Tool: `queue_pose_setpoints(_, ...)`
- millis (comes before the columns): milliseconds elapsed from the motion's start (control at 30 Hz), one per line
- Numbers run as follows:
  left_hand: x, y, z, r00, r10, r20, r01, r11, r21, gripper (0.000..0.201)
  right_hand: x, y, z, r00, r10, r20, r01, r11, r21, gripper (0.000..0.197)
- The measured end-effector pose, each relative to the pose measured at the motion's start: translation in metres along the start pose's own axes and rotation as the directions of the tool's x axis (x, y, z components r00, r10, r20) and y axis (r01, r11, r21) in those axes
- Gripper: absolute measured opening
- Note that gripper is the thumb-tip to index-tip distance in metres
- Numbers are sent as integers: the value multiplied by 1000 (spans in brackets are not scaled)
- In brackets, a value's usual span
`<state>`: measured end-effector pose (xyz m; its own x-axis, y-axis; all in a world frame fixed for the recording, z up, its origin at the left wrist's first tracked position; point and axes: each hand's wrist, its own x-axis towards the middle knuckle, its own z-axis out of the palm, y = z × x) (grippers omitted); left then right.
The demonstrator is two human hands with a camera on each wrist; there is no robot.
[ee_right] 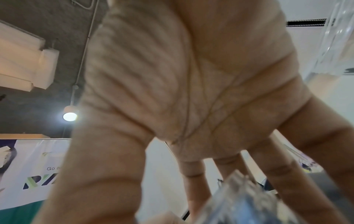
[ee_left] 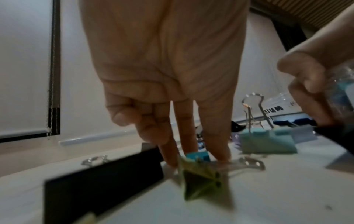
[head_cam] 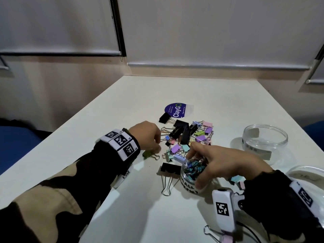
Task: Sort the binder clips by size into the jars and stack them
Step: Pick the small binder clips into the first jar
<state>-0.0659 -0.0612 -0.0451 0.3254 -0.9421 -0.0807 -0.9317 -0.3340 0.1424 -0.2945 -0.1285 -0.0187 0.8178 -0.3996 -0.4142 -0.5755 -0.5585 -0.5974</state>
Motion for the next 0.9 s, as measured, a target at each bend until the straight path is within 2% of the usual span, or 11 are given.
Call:
queue_pose_setpoints(133,4,4,5,999,8,45,-10,1000,28,12,1,1,0,1000,-8,-4,8,1000,-1,64)
queue_pose_setpoints(200,6,4,4,999,10,49,-10,1000,-13,12,1,2,0,1000,-11,-3,11,1000,1,65)
queue_pose_setpoints(267,8,4,2,1000,-23,20,26,991,-132,14,1,2,1,1000,-14,1,14,1000,10,64)
queue_pose_setpoints(333,11,4,-1,993,-119,25,119,912,-393,25,1,3,0,1000,-17,0,17,1000,5,64)
queue_pose_setpoints(400,14,5,-2,977,-198,82,206,767,-608,30,1,3,0,1000,-17,-1,17,1000,7,64)
queue_pose_setpoints(533,17,7,-4,953,-282,107,268,631,-728,24,1,5,0,1000,-19,-3,19,999,25,64)
queue_pose_setpoints(633,20,8,-1,946,-281,159,297,565,-770,28,1,5,0,1000,-18,0,18,999,29,64)
queue_pose_setpoints(733,23,5,4,946,-289,148,300,605,-737,32,2,6,0,1000,-22,2,22,999,30,64)
queue_pose_setpoints(800,25,4,6,961,-252,115,267,725,-635,18,1,6,0,1000,-22,7,22,999,28,64)
queue_pose_setpoints(867,27,2,7,982,-167,83,187,890,-415,30,1,7,0,1000,-21,8,21,999,30,64)
queue_pose_setpoints(900,27,2,7,987,-140,74,156,935,-318,40,1,7,0,1000,-21,10,21,999,30,63)
